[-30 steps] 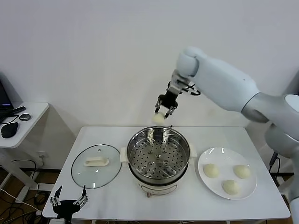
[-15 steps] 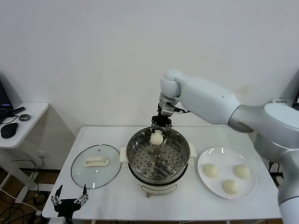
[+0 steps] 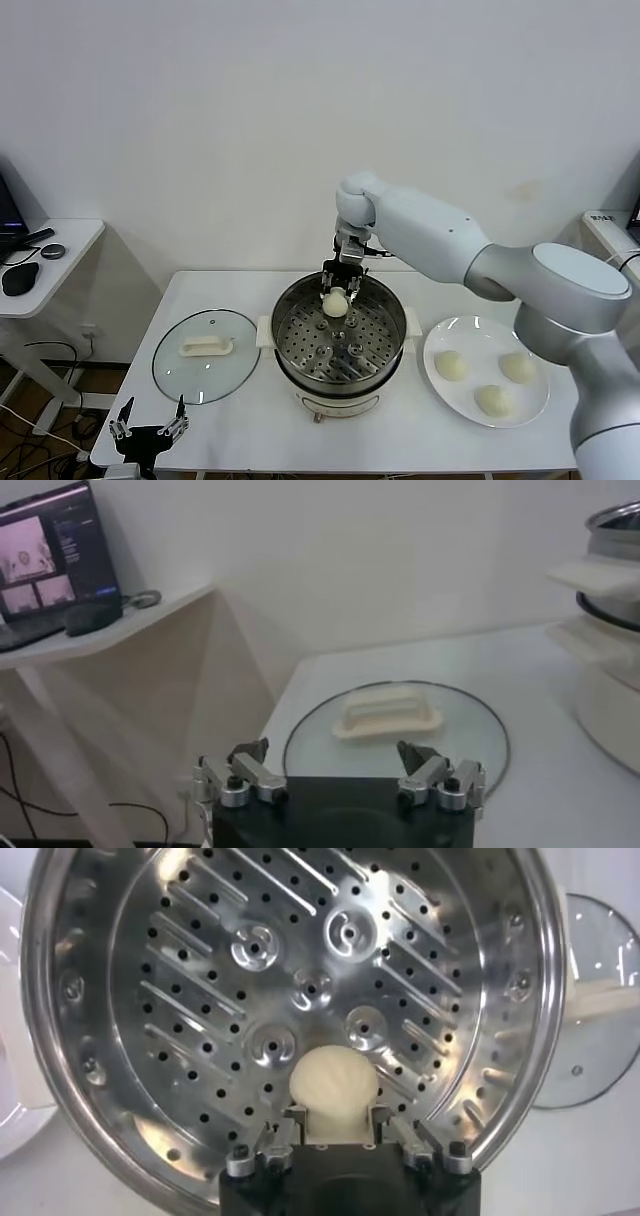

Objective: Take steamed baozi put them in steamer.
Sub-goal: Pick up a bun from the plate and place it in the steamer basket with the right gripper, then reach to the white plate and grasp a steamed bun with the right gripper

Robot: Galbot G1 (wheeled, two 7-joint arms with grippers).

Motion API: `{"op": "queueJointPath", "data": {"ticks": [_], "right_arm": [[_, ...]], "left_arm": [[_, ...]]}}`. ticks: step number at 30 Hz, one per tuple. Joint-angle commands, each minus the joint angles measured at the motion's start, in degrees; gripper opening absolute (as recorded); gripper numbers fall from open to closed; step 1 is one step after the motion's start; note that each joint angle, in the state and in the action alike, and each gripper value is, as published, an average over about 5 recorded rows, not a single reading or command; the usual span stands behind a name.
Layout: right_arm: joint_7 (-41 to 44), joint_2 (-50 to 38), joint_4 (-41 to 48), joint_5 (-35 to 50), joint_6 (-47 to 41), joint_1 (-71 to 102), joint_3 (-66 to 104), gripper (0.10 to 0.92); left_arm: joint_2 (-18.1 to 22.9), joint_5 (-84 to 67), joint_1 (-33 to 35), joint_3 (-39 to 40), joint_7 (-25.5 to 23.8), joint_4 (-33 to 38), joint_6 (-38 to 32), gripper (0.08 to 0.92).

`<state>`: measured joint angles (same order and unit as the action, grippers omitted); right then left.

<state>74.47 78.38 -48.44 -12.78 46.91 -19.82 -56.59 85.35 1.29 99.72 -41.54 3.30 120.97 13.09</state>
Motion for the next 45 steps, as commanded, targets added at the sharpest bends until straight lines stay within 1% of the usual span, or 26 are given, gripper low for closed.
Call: {"op": "queueJointPath", "data": {"ticks": [1, 5, 8, 13, 17, 20, 23, 25, 28, 30, 33, 37, 40, 45], "right_arm": [[-0.94, 0.95, 1.79, -2.98, 0.54, 1.62, 1.41, 0.422], [-1.59, 1.01, 2.27, -0.81, 0.52, 1.65, 0.93, 0.457], [-1.88, 0.81, 2.1, 0.9, 0.47, 1.29, 0.36, 0.532], [-0.65, -0.02, 0.18, 2.26, -2.89, -0.13, 0.29, 0.713], [0.91, -2.5, -3.85, 6.16, -6.73, -2.98, -0.13, 0.802], [0.71, -6.98, -9.91, 10.22, -12.15, -6.63, 0.04, 0.82], [0.59, -13.59, -17.89, 16.5, -21.64, -11.58, 0.09, 0.822], [0.42, -18.17, -21.7, 21.72, -28.71, -14.55, -0.4, 0.823], [0.01, -24.56, -25.11, 27.57, -42.95, -17.82, -1.5, 0.823], [0.01, -28.51, -26.3, 29.17, -53.31, -18.98, -2.37, 0.823], [0.31, -33.58, -27.23, 28.99, -63.91, -18.62, -3.45, 0.823], [0.8, -40.49, -30.83, 27.2, -73.33, -15.0, -2.97, 0.823], [2.43, -45.44, -35.81, 23.2, -77.06, -10.83, -3.03, 0.823], [3.43, -50.65, -42.24, 15.44, -77.3, 0.41, 0.72, 0.823]], "left_arm": [[0.02, -0.12, -0.27, 0.14, -0.06, -0.49, 0.03, 0.823], [0.11, -0.08, -0.19, 0.27, -0.03, -0.57, 0.02, 0.823], [0.13, -0.08, -0.11, 0.29, -0.02, -0.6, 0.01, 0.823], [0.12, -0.31, 0.0, 0.51, -0.18, -0.46, 0.11, 0.823], [0.07, -0.34, -0.09, 0.62, -0.35, -0.38, 0.3, 0.823], [0.01, -0.44, -0.17, 0.69, -0.55, -0.21, 0.45, 0.823], [-0.14, -1.59, -0.47, 0.74, -0.93, -0.16, 1.0, 0.823], [-0.22, -2.43, -0.77, 0.71, -1.17, -0.18, 1.47, 0.823], [-0.63, -2.74, -1.16, 0.68, -1.51, 0.03, 1.89, 0.823], [-0.98, -2.84, -1.45, 0.71, -1.77, 0.35, 2.18, 0.823], [-1.41, -3.48, -1.82, 0.79, -2.28, 0.91, 2.6, 0.823], [-1.69, -5.38, -2.21, 0.71, -3.35, 1.33, 2.98, 0.823], [-1.74, -5.75, -2.39, 0.27, -4.05, 1.59, 3.46, 0.823], [-1.85, -5.68, -1.69, -0.15, -4.4, 2.88, 4.17, 0.823]]}}
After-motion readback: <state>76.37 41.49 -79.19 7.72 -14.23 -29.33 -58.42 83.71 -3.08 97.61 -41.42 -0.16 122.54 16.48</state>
